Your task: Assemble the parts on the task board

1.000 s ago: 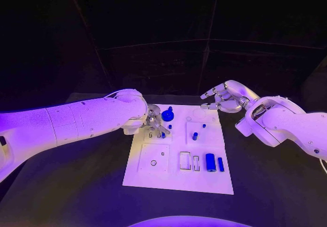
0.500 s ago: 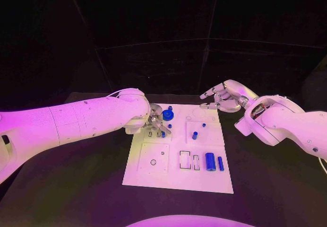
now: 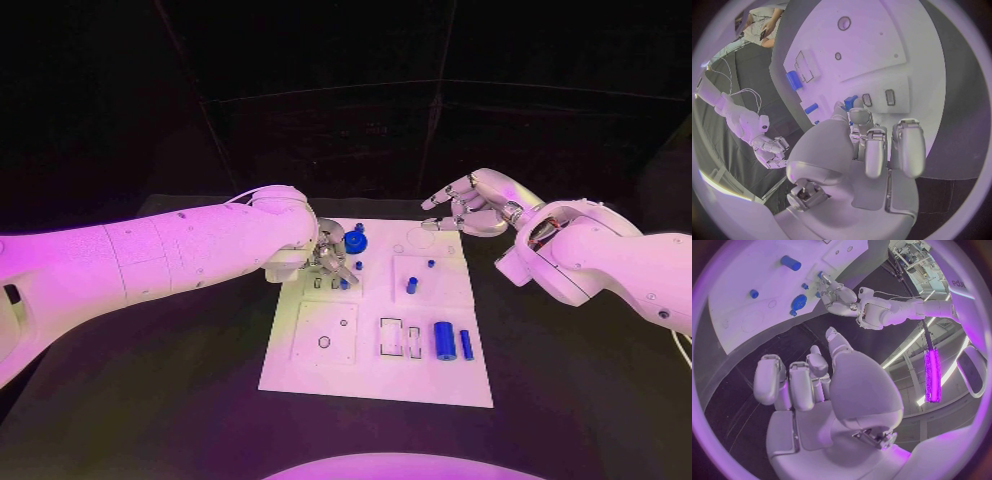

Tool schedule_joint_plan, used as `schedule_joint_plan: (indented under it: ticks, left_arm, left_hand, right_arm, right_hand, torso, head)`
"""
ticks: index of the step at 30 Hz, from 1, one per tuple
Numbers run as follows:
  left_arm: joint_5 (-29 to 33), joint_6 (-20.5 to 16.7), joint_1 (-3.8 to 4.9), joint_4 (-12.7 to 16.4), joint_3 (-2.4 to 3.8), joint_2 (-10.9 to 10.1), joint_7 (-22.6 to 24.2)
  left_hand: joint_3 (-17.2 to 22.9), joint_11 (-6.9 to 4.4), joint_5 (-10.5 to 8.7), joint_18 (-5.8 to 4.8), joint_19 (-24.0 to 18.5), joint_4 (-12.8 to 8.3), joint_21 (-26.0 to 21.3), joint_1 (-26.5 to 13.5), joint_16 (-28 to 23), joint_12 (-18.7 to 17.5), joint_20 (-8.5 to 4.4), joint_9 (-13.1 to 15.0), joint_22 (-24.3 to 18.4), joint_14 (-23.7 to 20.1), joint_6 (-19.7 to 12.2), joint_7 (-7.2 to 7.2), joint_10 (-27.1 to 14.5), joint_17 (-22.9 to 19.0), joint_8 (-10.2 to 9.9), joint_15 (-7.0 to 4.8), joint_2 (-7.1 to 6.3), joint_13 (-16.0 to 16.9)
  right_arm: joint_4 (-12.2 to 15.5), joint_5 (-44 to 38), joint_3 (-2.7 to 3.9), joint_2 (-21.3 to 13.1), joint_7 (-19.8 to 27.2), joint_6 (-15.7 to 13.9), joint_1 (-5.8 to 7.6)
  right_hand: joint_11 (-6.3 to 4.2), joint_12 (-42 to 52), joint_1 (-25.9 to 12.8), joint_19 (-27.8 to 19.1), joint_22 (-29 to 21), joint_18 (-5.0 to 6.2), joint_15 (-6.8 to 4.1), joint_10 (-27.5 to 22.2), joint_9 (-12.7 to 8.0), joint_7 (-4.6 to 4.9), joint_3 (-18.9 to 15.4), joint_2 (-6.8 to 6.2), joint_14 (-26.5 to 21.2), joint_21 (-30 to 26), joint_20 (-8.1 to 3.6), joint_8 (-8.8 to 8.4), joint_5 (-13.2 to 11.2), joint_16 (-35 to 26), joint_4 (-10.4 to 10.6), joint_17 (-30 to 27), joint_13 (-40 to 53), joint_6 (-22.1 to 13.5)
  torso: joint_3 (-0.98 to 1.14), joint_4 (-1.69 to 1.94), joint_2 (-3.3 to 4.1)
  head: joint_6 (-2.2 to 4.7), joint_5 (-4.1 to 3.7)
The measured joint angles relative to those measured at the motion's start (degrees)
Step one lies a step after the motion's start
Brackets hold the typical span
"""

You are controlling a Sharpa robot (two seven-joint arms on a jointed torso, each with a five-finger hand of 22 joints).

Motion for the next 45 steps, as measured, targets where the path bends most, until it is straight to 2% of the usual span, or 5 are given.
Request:
schedule_joint_plan:
  ticks: [11, 18, 22, 30, 45]
  left_arm:
    - [0.08, 0.34, 0.18, -0.19, 0.08, 0.1, 0.0]
    - [1.11, 0.17, 0.2, 0.08, 0.09, -0.41, 0.0]
    - [2.45, -0.37, 0.15, 0.59, 0.02, -1.14, 0.01]
    - [6.33, -3.9, 0.07, 2.94, 0.0, -3.79, 0.53]
    - [8.18, -12.27, -0.51, 7.66, -0.13, -8.44, 3.04]
  left_hand:
    - [5.98, -0.29, -0.12, 0.0, 0.2, -3.58, 0.21, 5.06, 0.0, 0.0, -0.2, 0.6, -0.01, 0.0, -1.22, -0.46, -0.32, 0.0, 0.15, -0.42, 0.86, -0.3]
    - [8.77, -0.29, 4.57, 0.01, -0.02, -1.97, 0.21, 6.68, 0.0, 0.0, -0.42, 0.61, -0.01, 0.0, -1.65, -0.21, -0.71, 0.0, -0.24, -0.42, -0.1, -0.68]
    - [11.72, -0.19, 6.66, 0.01, -0.02, 0.97, 0.21, 7.46, 0.0, -0.29, -0.42, 0.81, -0.01, 0.0, -1.77, -0.09, -0.81, 0.0, -0.52, -0.42, -1.89, -0.97]
    - [33.39, -0.2, 6.91, 0.01, -0.02, 1.55, -0.2, -0.45, 0.0, -1.78, -0.42, 3.87, -0.18, 0.12, -1.77, -0.09, -0.16, -0.01, 1.54, -0.53, -11.25, -3.28]
    - [39.59, -0.49, 6.87, 0.0, -0.02, -0.22, -0.46, -4.09, 0.0, -1.11, -0.42, 5.7, 0.04, 0.12, -2.16, -0.3, 0.14, -0.01, 3.03, -0.52, -13.25, -3.01]
  right_arm:
    - [-0.12, -0.08, 0.0, 0.01, -0.33, 0.48, 0.0]
    - [-0.29, -0.11, 0.0, 0.1, -0.43, 0.72, 0.0]
    - [-0.41, -0.13, 0.0, 0.14, -0.46, 0.85, 0.0]
    - [-0.71, -0.15, -0.01, 0.1, -0.52, 1.21, 0.0]
    - [-1.52, 0.05, -0.03, 0.09, -0.51, 3.09, 0.0]
  right_hand:
    - [0.0, 0.0, 0.38, 0.0, -0.07, 0.0, 0.0, 0.0, 0.0, -0.07, -0.32, 0.38, 0.0, -0.22, 0.0, 0.26, 1.36, 0.0, -0.01, 0.0, -0.1, 0.07]
    - [0.0, 0.0, 0.38, 0.0, -0.06, 0.0, 0.0, 0.0, 0.0, -0.07, -0.54, 0.38, 0.0, -0.21, 0.0, 0.38, 1.73, -0.26, 0.03, 0.0, -0.1, 0.07]
    - [0.0, 0.0, 0.37, 0.0, -0.06, 0.0, 0.0, 0.0, 0.0, -0.07, -0.61, 0.37, 0.0, -0.21, 0.0, 0.38, 2.08, -0.26, -0.04, 0.0, -0.1, 0.07]
    - [0.0, 0.0, 0.37, 0.0, -0.06, 0.0, 0.0, 0.0, -0.01, -0.07, -0.74, 0.38, 0.0, -0.21, 0.0, 0.38, 2.33, -0.26, 0.1, 0.01, -0.02, 0.07]
    - [-0.21, 0.0, 0.37, 0.0, -0.22, 0.0, 0.0, 0.21, -0.01, -0.07, -1.04, 0.37, 0.0, -0.21, 0.0, 0.38, 2.4, -0.26, 0.38, -0.06, 0.04, 0.07]
  torso:
    - [0.0, 0.0, -0.01]
    - [0.01, 0.05, -0.01]
    - [0.01, 0.07, -0.01]
    - [0.07, 0.17, -0.02]
    - [0.22, 0.4, -0.16]
  head:
    - [-0.14, 0.04]
    - [-0.21, 0.12]
    - [-0.19, 0.21]
    - [-0.15, 0.49]
    - [-0.12, 0.66]
